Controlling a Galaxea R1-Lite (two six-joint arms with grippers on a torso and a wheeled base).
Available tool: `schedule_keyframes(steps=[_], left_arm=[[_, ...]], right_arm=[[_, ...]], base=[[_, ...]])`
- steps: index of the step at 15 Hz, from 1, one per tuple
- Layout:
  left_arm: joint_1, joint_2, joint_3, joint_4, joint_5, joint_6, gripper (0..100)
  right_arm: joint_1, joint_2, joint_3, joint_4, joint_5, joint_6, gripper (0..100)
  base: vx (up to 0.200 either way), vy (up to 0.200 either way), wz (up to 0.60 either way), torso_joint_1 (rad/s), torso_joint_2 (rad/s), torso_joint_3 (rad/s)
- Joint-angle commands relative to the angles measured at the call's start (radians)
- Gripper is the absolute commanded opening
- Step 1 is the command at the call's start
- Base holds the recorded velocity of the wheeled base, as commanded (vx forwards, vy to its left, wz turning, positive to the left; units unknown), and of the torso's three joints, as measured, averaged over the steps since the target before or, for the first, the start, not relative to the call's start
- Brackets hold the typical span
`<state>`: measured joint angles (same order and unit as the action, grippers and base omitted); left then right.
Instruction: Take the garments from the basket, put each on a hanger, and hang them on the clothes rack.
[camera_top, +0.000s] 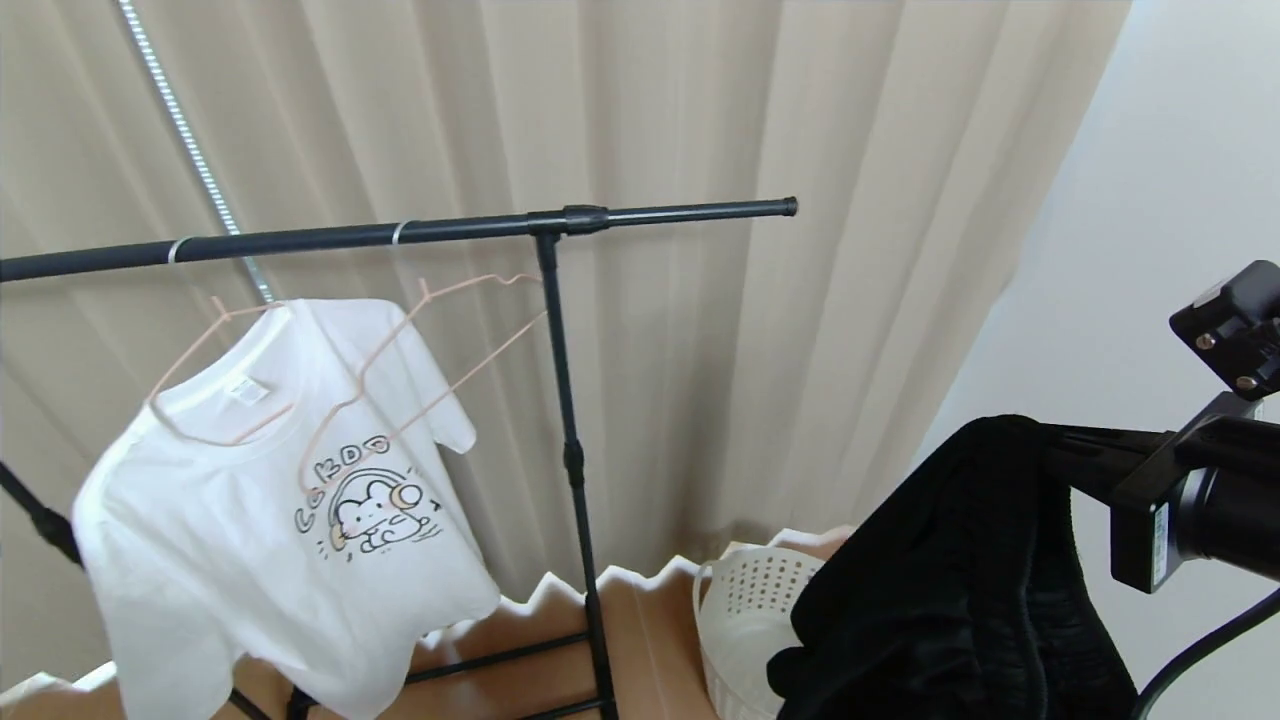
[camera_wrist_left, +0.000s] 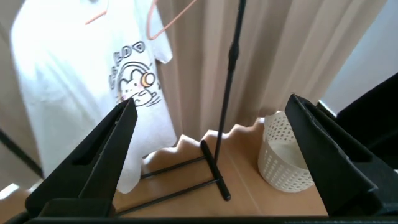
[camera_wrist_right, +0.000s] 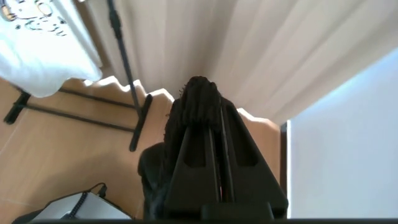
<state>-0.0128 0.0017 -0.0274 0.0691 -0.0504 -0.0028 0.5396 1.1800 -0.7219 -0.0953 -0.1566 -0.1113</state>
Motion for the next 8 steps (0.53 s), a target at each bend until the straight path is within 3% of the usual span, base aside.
schedule_keyframes(steps=[1,3,6,8], left_arm=[[0.000,0.001,0.000,0.000,0.000,0.000,100],[0.000,0.001,0.000,0.000,0.000,-0.002,100],[0.000,0.001,-0.002,0.000,-0.002,-0.003,100],[0.000,0.001,-0.002,0.000,-0.002,-0.003,100]], right_arm=[[0.000,0.001,0.002,0.000,0.000,-0.001,0],[0.000,0.000,0.006,-0.001,0.000,-0.001,0],[0.002,0.000,0.010,-0.015,0.002,-0.001,0],[0.002,-0.002,0.010,-0.015,0.002,-0.002,0]], base=[[0.000,0.000,0.60,0.002,0.00,-0.002],[0.000,0.000,0.60,-0.005,0.00,0.002],[0.000,0.000,0.00,0.000,0.00,0.000],[-0.200,0.200,0.00,0.000,0.00,0.005]])
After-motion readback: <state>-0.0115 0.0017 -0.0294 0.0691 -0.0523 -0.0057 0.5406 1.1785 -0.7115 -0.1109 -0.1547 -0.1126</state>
